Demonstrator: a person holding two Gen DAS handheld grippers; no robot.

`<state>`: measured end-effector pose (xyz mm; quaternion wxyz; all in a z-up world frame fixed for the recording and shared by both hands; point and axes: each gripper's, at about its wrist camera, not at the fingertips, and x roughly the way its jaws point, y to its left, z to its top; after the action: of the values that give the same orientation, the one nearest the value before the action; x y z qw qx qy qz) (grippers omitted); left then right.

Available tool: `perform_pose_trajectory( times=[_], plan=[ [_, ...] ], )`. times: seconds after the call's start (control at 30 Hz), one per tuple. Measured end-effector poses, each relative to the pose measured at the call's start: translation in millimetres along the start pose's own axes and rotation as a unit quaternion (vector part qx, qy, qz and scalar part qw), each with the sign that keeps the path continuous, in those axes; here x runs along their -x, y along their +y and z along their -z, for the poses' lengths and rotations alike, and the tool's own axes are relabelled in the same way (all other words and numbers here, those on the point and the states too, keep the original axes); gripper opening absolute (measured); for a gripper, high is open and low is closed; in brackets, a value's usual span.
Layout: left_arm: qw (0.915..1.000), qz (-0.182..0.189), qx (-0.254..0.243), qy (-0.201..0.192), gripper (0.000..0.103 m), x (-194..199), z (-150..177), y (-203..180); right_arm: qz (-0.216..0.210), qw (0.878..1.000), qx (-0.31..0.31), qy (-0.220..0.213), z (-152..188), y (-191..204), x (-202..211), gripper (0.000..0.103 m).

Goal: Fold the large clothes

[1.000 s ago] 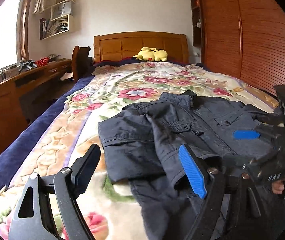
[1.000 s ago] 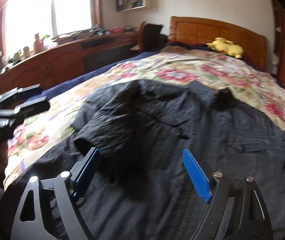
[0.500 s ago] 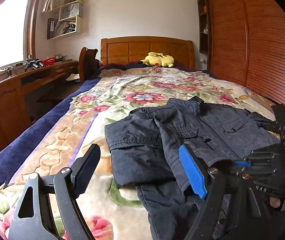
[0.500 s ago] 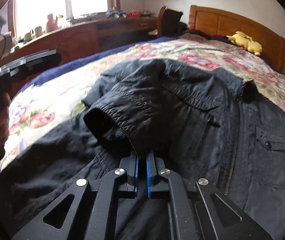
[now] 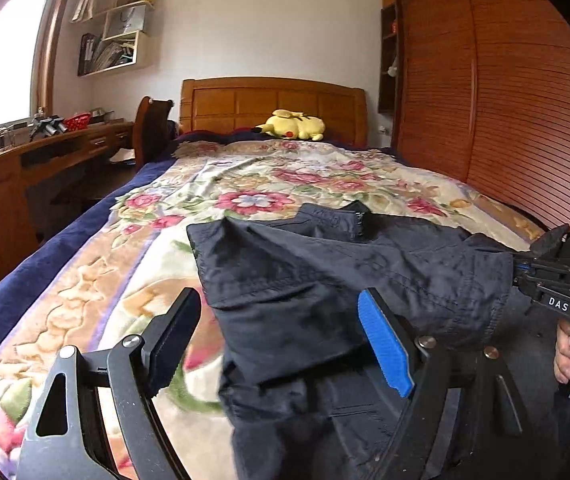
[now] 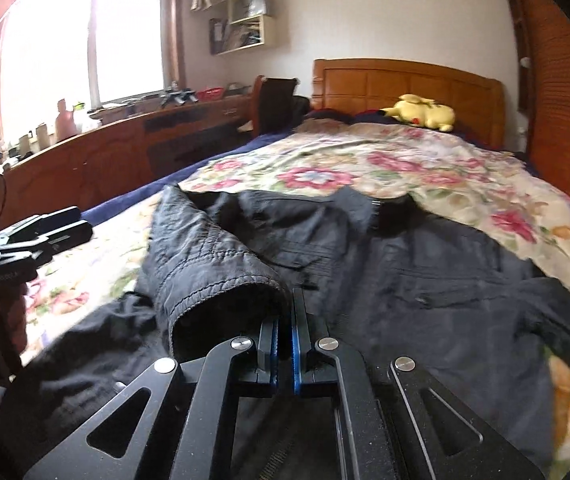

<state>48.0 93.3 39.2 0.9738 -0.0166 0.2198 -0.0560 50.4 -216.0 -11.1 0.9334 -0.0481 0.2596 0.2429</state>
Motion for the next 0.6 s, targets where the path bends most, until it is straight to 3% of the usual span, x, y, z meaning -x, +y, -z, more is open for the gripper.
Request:
perform_pose_trajectory(
  times=[0.23, 0.6],
  plan=[
    [0.9997, 0.020, -0.016, 0.000, 0.082, -1, -7, -27, 0.062, 0.997, -0.035, 0.004, 21, -48, 28, 0.004],
    [0.9979, 0.048, -0.044, 0.006, 0.082, -10, -7, -69, 0.144, 0.987, -0.058, 0.033, 31, -78, 47, 0.005]
  ],
)
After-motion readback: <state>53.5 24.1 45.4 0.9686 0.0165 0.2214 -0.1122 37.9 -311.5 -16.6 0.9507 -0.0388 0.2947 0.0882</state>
